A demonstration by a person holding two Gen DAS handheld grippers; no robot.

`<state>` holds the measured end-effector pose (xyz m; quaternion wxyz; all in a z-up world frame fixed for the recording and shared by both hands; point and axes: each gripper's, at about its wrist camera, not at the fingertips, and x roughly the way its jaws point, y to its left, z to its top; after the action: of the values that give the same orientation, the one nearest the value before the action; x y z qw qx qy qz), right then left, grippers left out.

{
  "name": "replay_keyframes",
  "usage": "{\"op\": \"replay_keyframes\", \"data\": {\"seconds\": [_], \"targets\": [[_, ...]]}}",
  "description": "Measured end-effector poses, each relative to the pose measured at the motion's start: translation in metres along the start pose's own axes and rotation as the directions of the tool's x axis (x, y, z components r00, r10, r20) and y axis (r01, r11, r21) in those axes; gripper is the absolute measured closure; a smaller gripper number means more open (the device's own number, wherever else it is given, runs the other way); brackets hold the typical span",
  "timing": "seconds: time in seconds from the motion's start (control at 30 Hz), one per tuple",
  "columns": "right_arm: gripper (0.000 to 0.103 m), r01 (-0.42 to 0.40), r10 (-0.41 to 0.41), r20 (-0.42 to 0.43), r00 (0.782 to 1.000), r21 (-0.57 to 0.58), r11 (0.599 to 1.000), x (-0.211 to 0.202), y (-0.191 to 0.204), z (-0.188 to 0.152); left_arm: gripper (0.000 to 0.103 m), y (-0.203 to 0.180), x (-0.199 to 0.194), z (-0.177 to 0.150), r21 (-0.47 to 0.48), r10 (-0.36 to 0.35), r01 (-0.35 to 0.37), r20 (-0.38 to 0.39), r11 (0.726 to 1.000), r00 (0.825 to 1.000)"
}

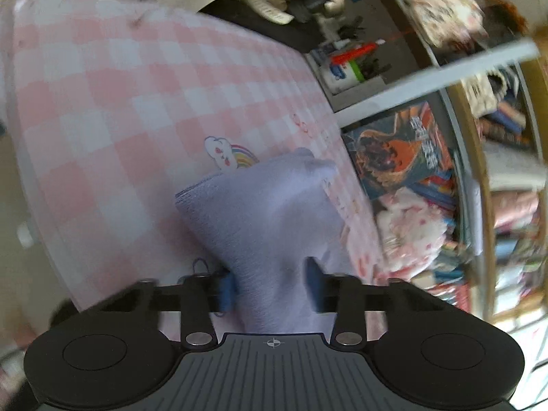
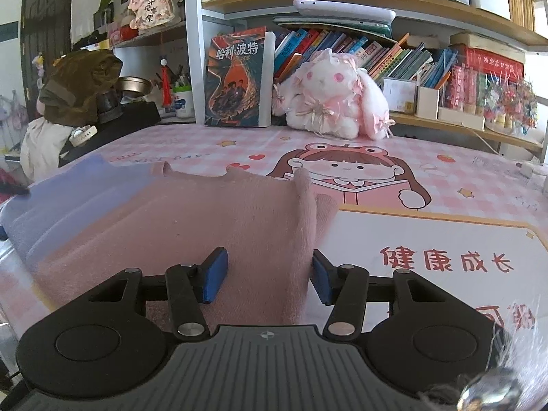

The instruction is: Fold clothes

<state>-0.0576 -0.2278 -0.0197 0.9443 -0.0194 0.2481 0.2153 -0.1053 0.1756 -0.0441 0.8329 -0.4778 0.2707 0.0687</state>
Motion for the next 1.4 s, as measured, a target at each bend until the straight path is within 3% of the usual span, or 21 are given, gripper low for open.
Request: {"op": "replay_keyframes", "data": {"seconds": [0.1,0.17,0.27,0.33,0.47,0.6,0.7,0.83,0.87,0.97,1.0,1.07,1.13,1.23,1.33,1.4], "targets": [[0.053,-0.011,0.011,-0.002,1.0,0.01,1.0,0.0,-0.003,-0.001,0.072,-0.026,-0.008,-0.009,0.212,-0.006,-0.008,0.062,0.977,0.998],[0.054,-0.015,0.015,-0.003,1.0,0.015,1.0,-0.001,-0.003,-0.001,0.072,-0.029,-0.007,-0.008,0.243,-0.005,-0.011,0.063,0.97,0.998],[0.054,-0.019,0.019,-0.005,1.0,0.016,1.0,-0.001,-0.003,-0.001,0.066,-0.018,-0.001,0.002,0.177,-0.016,0.012,0.023,0.984,1.0],[0.054,-0.02,0.02,-0.005,1.0,0.017,1.0,-0.001,-0.003,-0.002,0.054,-0.007,0.004,0.006,0.122,-0.038,0.039,-0.013,0.992,0.999],[0.054,-0.022,0.022,-0.008,1.0,0.02,1.0,-0.001,-0.004,-0.002,0.054,0.01,0.014,0.008,0.023,-0.079,0.079,-0.036,0.997,0.996],[0.054,-0.023,0.023,-0.012,1.0,0.022,0.999,0.0,-0.004,-0.002,0.053,0.01,0.019,0.005,0.021,-0.098,0.098,-0.008,0.995,0.995],[0.054,-0.022,0.023,-0.016,1.0,0.028,0.999,0.0,-0.004,-0.002,0.057,0.012,0.021,0.006,0.014,-0.116,0.116,0.01,0.993,0.993],[0.056,-0.033,0.035,-0.031,0.999,0.056,0.998,0.002,-0.005,0.001,0.084,0.02,0.022,0.007,-0.007,-0.115,0.115,0.027,0.993,0.993],[0.056,-0.036,0.039,-0.037,0.999,0.065,0.997,0.003,-0.006,0.002,0.086,0.023,0.021,0.008,-0.011,-0.119,0.12,0.031,0.993,0.992],[0.057,-0.052,0.056,-0.052,0.997,0.082,0.995,0.008,-0.006,0.006,0.091,0.019,0.013,0.01,0.059,-0.117,0.114,0.059,0.992,0.991],[0.057,-0.062,0.066,-0.054,0.996,0.082,0.995,0.01,-0.005,0.007,0.091,0.013,0.009,0.01,0.124,-0.103,0.093,0.075,0.988,0.992],[0.057,-0.079,0.083,-0.056,0.995,0.079,0.994,0.016,-0.001,0.01,0.091,-0.006,0.001,0.007,0.287,-0.068,0.032,0.117,0.957,0.991],[0.057,-0.09,0.094,-0.058,0.994,0.069,0.994,0.021,0.006,0.012,0.09,-0.025,-0.006,0.004,0.439,-0.04,-0.037,0.164,0.898,0.986],[0.057,-0.088,0.091,-0.057,0.994,0.051,0.995,0.029,0.016,0.016,0.09,-0.031,-0.006,0.004,0.487,0.009,-0.092,0.17,0.869,0.985],[0.057,-0.093,0.096,-0.054,0.994,0.055,0.994,0.032,0.016,0.017,0.089,-0.008,-0.001,0.017,0.342,0.003,-0.043,0.116,0.939,0.993],[0.057,-0.1,0.103,-0.053,0.993,0.062,0.993,0.032,0.014,0.016,0.088,0.009,0.002,0.022,0.24,-0.009,-0.011,0.082,0.971,0.997]]}}
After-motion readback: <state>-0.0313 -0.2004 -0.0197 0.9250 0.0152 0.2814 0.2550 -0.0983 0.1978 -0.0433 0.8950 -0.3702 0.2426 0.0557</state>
